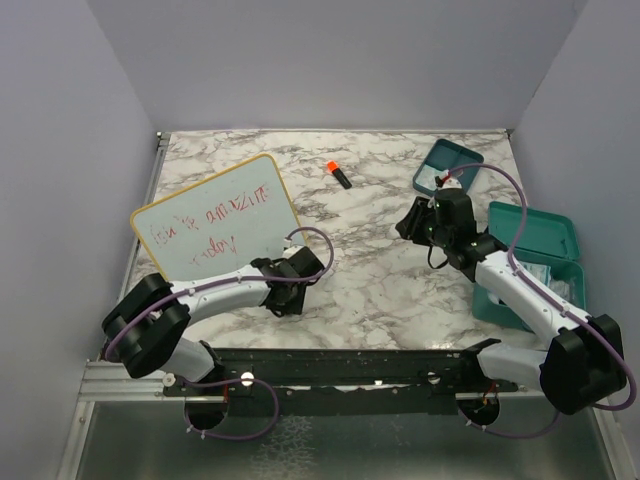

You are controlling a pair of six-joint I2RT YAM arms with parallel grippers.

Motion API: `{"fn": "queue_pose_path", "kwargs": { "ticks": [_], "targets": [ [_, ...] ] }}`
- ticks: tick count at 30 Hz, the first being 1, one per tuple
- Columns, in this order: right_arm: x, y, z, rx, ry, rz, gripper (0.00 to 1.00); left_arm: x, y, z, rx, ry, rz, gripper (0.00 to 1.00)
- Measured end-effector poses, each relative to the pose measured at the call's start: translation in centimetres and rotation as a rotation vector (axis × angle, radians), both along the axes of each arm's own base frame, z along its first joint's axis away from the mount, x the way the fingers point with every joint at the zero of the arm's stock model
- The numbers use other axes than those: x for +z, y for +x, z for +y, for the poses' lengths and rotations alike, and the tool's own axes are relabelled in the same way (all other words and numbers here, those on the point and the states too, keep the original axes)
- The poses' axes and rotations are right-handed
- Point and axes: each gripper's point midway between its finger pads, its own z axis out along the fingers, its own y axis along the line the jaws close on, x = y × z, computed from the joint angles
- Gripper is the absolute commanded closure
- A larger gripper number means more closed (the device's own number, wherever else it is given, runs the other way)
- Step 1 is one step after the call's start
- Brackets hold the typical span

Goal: Organize the medicine kit
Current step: Pick up the medical item at the center of the board.

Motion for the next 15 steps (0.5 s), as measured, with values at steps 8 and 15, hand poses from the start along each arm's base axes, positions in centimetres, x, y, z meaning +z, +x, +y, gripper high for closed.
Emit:
{"fn": "queue_pose_path", "kwargs": {
  "ticks": [8, 15],
  "targets": [
    [-0.4, -0.6, 0.1, 0.005, 0.014, 0.011, 0.59, 0.0, 0.5, -0.9, -0.040, -0.011, 0.000, 0.73],
    [-1.5, -2.1, 1.4, 0.071, 0.071, 0.068, 0.58, 0.1, 0.6, -2.0, -0.087, -0.041, 0.009, 0.81]
  ]
}}
